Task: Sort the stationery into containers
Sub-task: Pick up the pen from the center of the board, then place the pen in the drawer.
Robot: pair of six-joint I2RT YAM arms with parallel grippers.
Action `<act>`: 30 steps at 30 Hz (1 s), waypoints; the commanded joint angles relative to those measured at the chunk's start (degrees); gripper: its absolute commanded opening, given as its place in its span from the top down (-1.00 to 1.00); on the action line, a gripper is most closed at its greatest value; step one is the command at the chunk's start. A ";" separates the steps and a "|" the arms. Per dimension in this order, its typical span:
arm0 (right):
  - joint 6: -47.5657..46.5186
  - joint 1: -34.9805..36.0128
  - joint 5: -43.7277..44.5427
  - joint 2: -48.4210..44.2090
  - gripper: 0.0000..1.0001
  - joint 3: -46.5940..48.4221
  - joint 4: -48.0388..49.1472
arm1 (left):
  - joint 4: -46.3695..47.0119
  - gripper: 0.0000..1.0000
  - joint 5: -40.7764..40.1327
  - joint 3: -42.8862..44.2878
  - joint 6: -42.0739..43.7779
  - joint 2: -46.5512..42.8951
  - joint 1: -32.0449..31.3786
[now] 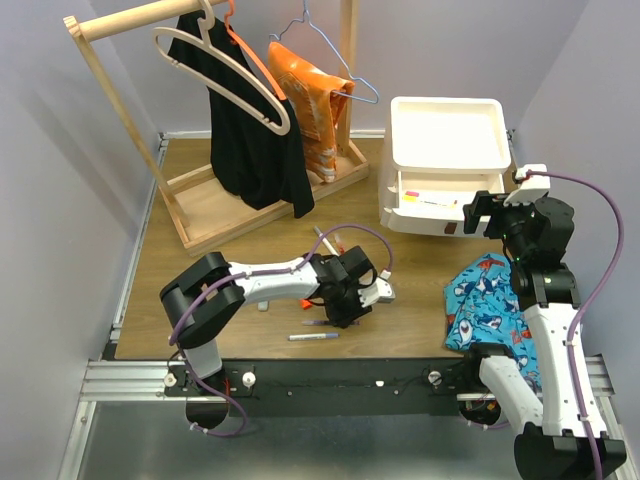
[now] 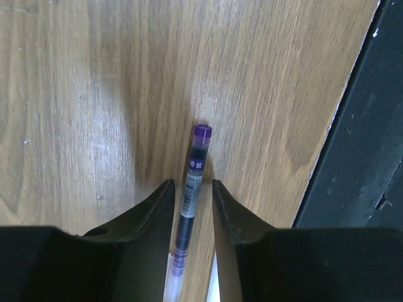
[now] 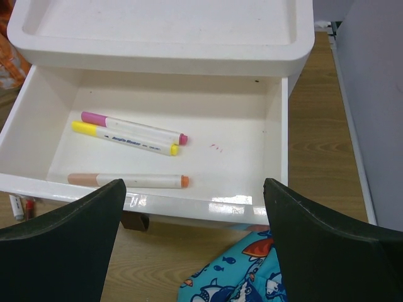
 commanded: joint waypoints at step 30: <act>-1.45 -0.36 5.40 -2.28 -0.96 -2.93 1.09 | 4.05 1.00 7.25 70.87 12.71 12.78 9.56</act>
